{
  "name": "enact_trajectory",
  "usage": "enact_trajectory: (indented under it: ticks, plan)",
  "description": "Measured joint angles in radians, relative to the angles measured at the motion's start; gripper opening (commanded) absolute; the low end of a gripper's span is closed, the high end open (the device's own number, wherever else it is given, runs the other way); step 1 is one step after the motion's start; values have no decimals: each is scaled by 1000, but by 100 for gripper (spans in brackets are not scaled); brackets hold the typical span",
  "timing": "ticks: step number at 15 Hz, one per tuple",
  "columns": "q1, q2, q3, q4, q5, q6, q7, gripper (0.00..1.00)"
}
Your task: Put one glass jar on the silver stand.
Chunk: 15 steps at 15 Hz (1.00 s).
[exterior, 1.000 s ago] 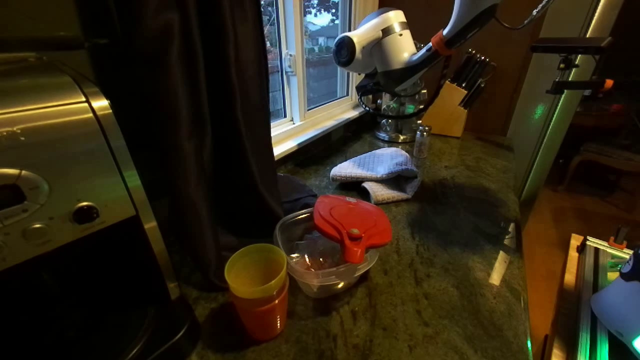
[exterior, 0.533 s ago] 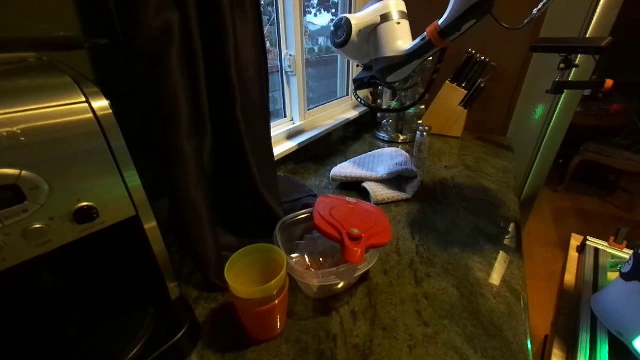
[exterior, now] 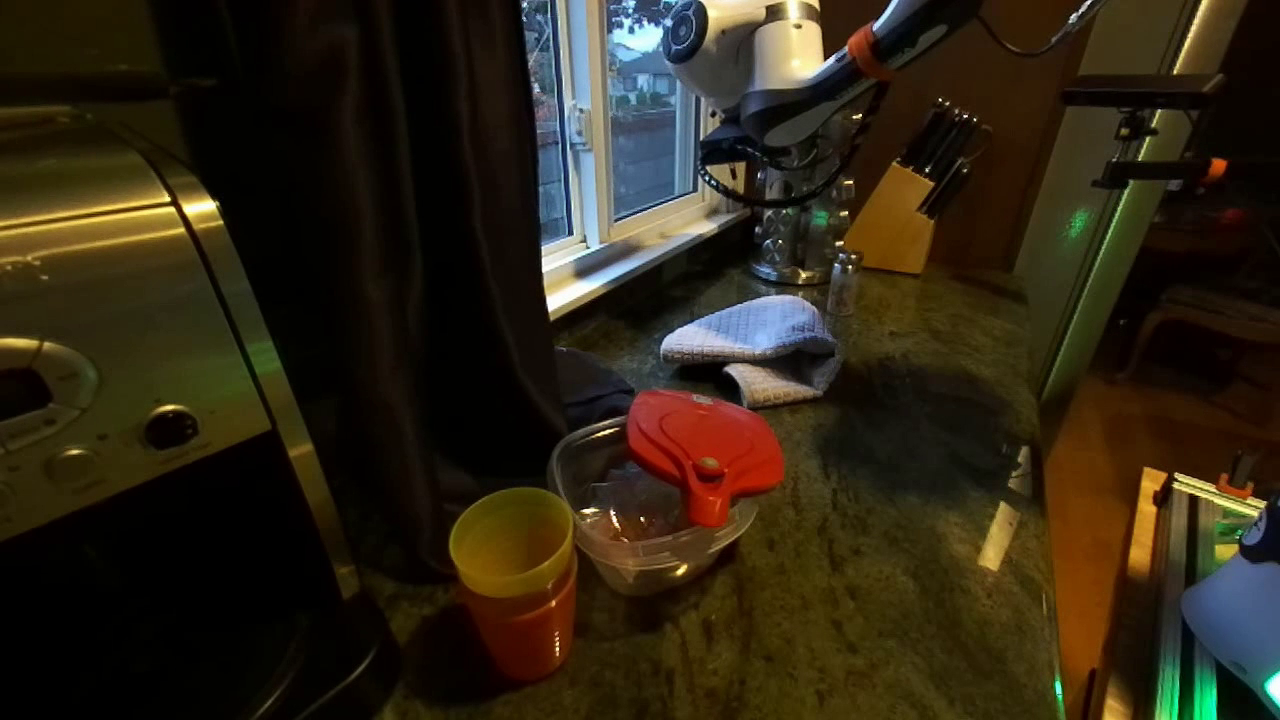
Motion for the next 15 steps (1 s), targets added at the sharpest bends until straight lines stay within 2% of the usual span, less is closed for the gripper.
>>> enact_trajectory:
  ticks: [15]
  plan:
    - [-17, 2, -49, 90, 199, 70, -15, 24]
